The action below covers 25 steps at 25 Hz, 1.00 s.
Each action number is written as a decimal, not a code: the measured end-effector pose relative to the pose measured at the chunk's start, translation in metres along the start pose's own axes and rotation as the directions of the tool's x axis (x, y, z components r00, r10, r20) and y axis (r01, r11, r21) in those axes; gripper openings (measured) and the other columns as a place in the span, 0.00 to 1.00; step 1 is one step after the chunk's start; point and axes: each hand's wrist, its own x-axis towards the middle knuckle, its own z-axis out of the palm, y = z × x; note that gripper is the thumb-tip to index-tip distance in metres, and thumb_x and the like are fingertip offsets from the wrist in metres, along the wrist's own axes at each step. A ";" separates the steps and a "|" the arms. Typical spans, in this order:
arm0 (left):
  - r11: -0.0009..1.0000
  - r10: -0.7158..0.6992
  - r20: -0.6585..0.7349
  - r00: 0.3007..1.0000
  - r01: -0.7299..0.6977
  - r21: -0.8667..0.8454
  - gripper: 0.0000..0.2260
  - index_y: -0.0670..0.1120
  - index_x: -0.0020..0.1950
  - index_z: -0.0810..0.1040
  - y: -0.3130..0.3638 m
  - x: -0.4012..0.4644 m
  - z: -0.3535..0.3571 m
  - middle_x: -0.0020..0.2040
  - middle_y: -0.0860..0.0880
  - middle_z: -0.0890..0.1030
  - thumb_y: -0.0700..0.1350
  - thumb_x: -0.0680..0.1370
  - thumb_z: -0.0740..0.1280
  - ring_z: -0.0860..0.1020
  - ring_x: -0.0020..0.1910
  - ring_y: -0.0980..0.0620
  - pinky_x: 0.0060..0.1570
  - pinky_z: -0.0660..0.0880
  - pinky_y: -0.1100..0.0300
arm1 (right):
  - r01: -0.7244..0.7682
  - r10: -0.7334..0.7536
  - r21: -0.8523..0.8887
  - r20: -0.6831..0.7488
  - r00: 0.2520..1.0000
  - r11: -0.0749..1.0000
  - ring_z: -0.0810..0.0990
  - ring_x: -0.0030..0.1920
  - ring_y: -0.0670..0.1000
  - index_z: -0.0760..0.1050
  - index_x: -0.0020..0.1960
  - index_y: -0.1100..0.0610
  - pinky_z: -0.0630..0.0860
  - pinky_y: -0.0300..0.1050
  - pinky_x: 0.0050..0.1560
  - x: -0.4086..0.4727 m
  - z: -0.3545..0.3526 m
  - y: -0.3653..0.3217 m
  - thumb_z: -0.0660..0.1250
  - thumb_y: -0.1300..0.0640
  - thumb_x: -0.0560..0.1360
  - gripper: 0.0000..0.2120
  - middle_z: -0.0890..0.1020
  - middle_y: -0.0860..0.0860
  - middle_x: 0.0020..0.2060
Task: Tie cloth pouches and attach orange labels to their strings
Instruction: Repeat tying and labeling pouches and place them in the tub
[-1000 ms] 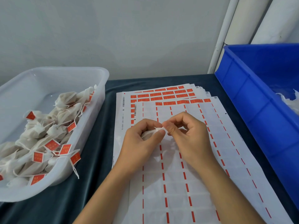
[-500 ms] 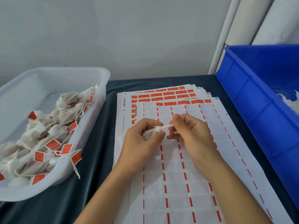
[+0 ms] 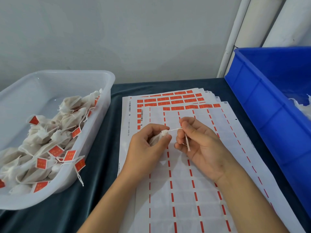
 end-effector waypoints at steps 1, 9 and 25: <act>1.000 -0.003 0.000 1.000 0.003 0.005 0.04 0.57 0.55 0.84 0.000 0.000 0.000 0.49 0.61 0.85 0.50 0.81 0.73 0.84 0.51 0.58 0.47 0.79 0.69 | 0.008 -0.008 -0.009 -0.009 1.000 1.000 0.82 0.41 0.50 0.84 0.56 0.51 0.81 0.46 0.47 0.000 -0.001 0.000 0.72 0.52 0.75 0.10 0.82 0.54 0.41; 0.999 -0.017 0.052 0.998 0.015 0.038 0.06 0.57 0.52 0.84 0.001 0.000 0.001 0.46 0.59 0.86 0.55 0.83 0.68 0.84 0.48 0.56 0.48 0.82 0.64 | 0.100 -0.135 -0.477 -0.041 0.990 0.873 0.85 0.53 0.46 0.83 0.58 0.44 0.82 0.39 0.47 -0.002 0.004 0.004 0.70 0.56 0.80 0.10 0.86 0.43 0.51; 0.999 -0.011 0.170 0.985 0.004 0.041 0.09 0.54 0.47 0.84 0.007 -0.005 0.002 0.38 0.57 0.82 0.51 0.84 0.67 0.80 0.38 0.58 0.42 0.76 0.68 | 0.273 -0.369 -0.652 -0.011 0.929 0.707 0.83 0.46 0.44 0.82 0.48 0.44 0.80 0.38 0.43 -0.002 0.008 0.008 0.68 0.41 0.74 0.10 0.85 0.40 0.42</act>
